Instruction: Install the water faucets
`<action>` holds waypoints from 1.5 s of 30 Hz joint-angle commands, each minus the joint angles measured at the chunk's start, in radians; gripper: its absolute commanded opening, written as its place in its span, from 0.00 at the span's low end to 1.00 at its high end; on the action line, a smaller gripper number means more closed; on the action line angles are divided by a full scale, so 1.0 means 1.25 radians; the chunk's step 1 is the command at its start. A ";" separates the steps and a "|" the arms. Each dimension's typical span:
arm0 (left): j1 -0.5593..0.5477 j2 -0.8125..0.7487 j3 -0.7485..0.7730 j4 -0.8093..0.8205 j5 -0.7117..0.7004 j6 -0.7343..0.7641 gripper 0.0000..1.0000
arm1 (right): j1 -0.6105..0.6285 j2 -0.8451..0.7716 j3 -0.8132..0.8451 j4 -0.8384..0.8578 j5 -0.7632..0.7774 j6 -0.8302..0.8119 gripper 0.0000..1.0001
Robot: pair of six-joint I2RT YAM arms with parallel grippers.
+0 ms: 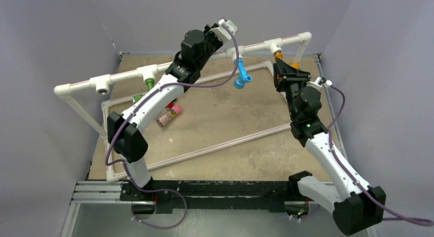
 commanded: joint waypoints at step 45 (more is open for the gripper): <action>-0.069 -0.606 -0.066 -0.518 0.577 -0.741 0.26 | 0.023 -0.083 0.352 -0.196 -0.998 -0.976 0.00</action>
